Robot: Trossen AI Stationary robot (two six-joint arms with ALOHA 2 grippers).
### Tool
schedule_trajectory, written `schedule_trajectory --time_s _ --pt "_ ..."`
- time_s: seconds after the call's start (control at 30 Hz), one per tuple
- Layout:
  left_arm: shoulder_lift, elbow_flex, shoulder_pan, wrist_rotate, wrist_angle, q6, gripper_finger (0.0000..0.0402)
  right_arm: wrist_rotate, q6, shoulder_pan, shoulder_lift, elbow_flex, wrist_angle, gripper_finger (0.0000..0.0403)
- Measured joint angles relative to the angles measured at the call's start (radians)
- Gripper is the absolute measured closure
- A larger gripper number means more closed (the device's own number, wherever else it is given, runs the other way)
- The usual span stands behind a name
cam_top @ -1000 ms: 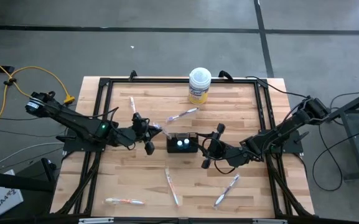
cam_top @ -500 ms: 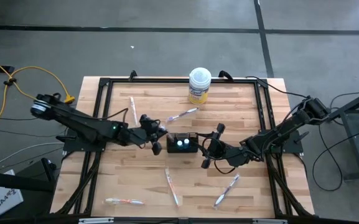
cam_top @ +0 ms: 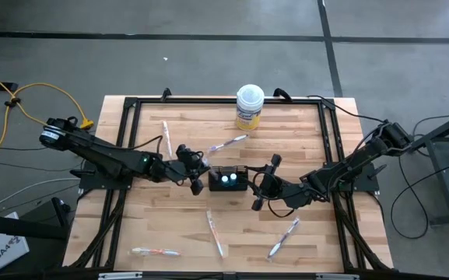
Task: Pick & Place toothbrushing station
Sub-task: Put the top right purple toothbrush into the wire organizer
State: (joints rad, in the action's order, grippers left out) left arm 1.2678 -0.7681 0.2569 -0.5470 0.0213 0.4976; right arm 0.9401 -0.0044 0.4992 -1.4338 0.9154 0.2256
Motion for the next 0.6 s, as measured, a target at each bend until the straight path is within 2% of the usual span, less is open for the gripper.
schedule_trajectory --time_s 0.6 --pt "0.0 0.0 0.0 0.001 0.02 -0.003 0.0265 0.0 0.0 0.0 0.0 0.0 0.0 0.0253"
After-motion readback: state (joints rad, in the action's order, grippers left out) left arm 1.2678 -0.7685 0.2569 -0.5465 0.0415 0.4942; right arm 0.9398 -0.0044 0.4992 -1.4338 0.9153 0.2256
